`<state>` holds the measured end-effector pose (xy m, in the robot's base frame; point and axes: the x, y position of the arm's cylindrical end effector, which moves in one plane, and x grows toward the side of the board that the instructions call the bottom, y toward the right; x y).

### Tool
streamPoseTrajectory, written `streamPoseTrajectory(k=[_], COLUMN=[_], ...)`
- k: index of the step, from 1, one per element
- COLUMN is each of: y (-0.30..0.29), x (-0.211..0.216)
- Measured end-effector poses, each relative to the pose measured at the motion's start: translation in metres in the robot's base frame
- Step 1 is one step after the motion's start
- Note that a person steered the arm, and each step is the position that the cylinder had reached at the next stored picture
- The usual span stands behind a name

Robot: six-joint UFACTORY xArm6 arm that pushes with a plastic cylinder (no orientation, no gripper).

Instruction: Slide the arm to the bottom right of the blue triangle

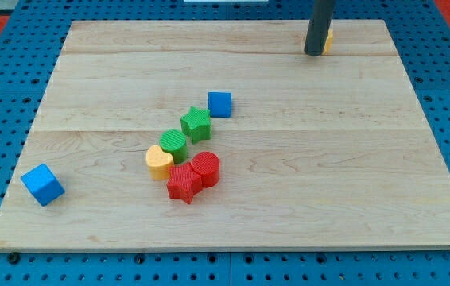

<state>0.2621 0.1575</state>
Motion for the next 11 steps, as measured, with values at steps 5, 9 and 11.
streamPoseTrajectory(k=[5, 9, 11], y=[-0.103, -0.096, -0.109], x=[0.178, 0.183, 0.183])
